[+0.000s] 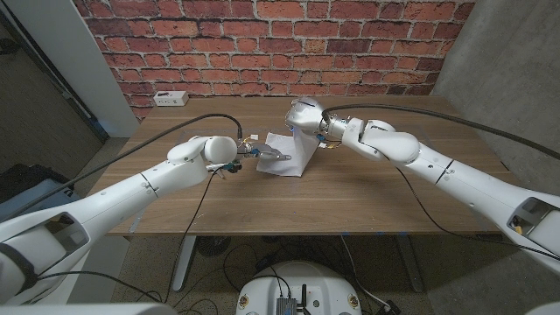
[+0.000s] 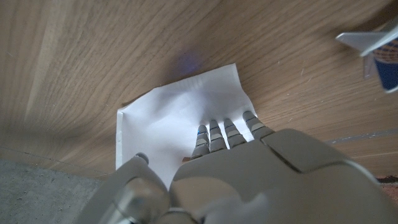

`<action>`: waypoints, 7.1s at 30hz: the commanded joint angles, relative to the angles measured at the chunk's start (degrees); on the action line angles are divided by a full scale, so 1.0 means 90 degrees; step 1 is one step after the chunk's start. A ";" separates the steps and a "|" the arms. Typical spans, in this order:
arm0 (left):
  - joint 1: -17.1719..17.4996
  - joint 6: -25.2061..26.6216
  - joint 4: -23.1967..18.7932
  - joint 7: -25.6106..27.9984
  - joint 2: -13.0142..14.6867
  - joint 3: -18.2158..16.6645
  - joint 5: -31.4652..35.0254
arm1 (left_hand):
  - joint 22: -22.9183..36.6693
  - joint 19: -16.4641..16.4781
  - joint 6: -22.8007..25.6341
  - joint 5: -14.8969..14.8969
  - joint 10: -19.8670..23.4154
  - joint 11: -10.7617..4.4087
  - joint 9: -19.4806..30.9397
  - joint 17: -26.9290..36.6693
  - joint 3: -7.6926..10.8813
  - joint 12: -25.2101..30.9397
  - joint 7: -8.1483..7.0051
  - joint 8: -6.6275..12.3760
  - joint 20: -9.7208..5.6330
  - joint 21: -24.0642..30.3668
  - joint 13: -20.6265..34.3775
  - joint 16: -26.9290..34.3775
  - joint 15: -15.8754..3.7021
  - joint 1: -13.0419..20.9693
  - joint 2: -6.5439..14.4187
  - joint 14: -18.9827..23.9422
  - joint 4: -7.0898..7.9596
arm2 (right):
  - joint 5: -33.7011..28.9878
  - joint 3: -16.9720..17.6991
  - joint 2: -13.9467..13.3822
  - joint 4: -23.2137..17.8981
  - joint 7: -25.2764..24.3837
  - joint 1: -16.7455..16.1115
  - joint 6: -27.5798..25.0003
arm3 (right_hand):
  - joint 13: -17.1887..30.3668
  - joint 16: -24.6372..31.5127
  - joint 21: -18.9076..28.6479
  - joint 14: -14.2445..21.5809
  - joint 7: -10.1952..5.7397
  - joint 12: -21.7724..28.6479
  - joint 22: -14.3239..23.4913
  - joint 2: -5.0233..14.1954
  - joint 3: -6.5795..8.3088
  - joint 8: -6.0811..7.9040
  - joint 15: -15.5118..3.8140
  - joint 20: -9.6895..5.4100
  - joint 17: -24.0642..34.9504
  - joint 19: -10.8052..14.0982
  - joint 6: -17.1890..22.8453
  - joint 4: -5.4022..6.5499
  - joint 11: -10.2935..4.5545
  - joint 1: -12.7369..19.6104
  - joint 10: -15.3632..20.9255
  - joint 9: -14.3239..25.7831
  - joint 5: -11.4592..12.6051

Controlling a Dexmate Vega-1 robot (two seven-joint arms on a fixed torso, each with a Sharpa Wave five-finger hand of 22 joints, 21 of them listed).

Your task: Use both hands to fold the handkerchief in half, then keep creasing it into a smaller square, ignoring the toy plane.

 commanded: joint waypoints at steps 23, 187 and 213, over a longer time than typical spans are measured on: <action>0.0254 0.0122 -0.0209 0.0210 0.0158 -0.0123 -0.0143 | 0.0020 0.0134 0.0051 0.0058 0.0016 -0.0054 0.0017 0.0007 -0.0041 -0.0036 -0.0061 -0.0040 0.0067 -0.0044 0.0015 -0.0024 0.0010 0.0021 -0.0007 0.0027 0.0008 | -0.0100 -0.0551 0.0334 0.0482 -0.0208 0.0587 0.0762 | 0.0000 -0.0315 0.0362 -0.0291 -0.0127 -0.0277 0.0030 0.0008 -0.0173 -0.0270 -0.0877 -0.0280 0.0014 -0.0125 -0.0281 0.0002 0.0025 0.0096 -0.0490 0.0054 0.0042; 0.3751 -0.6330 0.0874 0.7303 -0.1929 -0.3750 -0.0389 | 0.0552 0.1720 0.3664 -0.0655 0.3437 0.0981 0.0273 0.0400 0.3236 0.0449 0.0806 0.0621 0.0452 0.1438 0.1119 0.0445 0.0490 0.1247 0.0238 0.3944 -0.1185 | 0.3047 -0.1932 0.2823 0.1434 0.0891 0.0240 -0.5336 | -0.0271 -0.1864 0.0500 -0.1701 0.0223 -0.1407 -0.0290 -0.0774 -0.1446 -0.0718 -0.0007 0.0864 -0.0506 -0.0629 -0.2478 0.1260 0.0305 -0.4229 -0.2542 -0.0111 0.0089; 0.3727 -0.6335 0.0915 0.7225 -0.1917 -0.3769 -0.0451 | 0.0461 0.1716 0.4037 -0.0741 0.3843 0.0650 0.0238 0.0303 0.3232 0.0532 0.0452 0.0616 0.0406 0.1455 0.1064 0.0503 0.0254 0.1137 0.0233 0.4224 -0.1314 | 0.2615 -0.2437 0.3238 0.2557 0.0036 0.0434 -0.5828 | -0.0204 -0.1647 0.0528 -0.1078 0.0076 -0.1260 -0.0292 -0.0769 -0.1121 -0.0621 -0.0211 0.0738 -0.0616 -0.0263 -0.1729 0.0339 0.0094 -0.3371 -0.1774 -0.0101 0.0170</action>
